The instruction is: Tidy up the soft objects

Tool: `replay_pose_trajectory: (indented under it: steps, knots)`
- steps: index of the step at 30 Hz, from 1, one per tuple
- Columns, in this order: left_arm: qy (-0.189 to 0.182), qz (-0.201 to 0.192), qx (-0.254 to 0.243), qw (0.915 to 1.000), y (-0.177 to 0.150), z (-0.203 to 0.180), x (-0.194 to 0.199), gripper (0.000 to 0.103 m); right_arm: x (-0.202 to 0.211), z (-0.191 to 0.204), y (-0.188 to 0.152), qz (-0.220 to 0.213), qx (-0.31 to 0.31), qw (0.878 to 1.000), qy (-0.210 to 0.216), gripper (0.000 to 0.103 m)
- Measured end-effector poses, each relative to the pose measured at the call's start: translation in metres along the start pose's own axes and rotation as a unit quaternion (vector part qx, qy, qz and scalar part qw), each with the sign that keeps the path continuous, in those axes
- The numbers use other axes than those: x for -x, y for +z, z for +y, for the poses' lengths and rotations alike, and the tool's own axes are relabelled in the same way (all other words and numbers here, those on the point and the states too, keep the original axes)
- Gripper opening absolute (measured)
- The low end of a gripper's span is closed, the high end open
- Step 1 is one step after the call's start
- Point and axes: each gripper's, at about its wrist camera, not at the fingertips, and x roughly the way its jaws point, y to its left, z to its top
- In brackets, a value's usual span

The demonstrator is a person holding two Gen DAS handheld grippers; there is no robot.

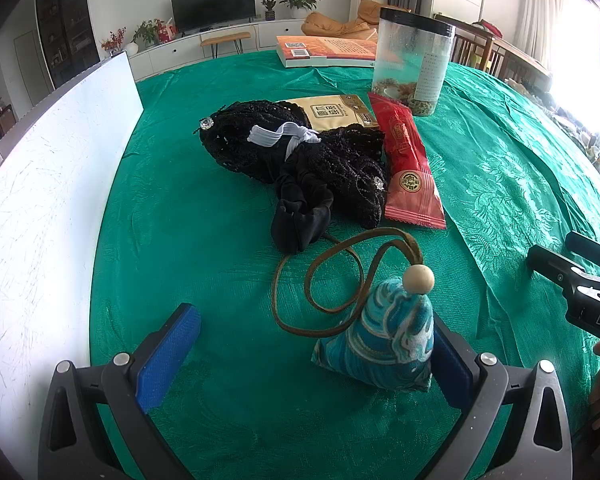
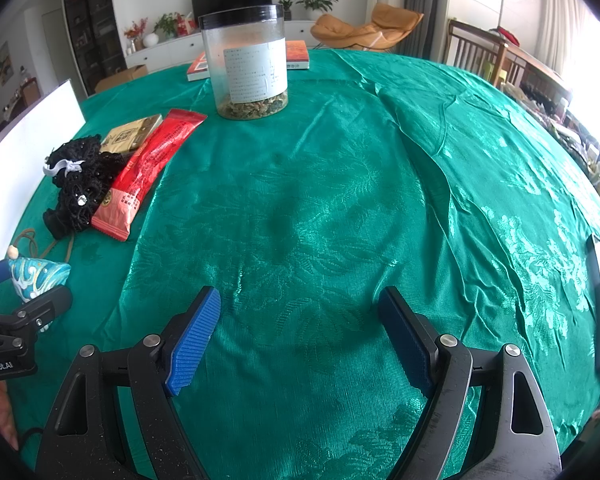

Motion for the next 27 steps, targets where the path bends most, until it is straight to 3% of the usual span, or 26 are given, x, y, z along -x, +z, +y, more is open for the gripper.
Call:
replay_pose_trajectory:
  steps: [27]
  knots:
    - [0.0,0.0,0.0,1.0,-0.0001,-0.0001,0.0,0.103,0.0003,-0.0004,0.0002,0.0,0.0,1.0,0.0,0.084]
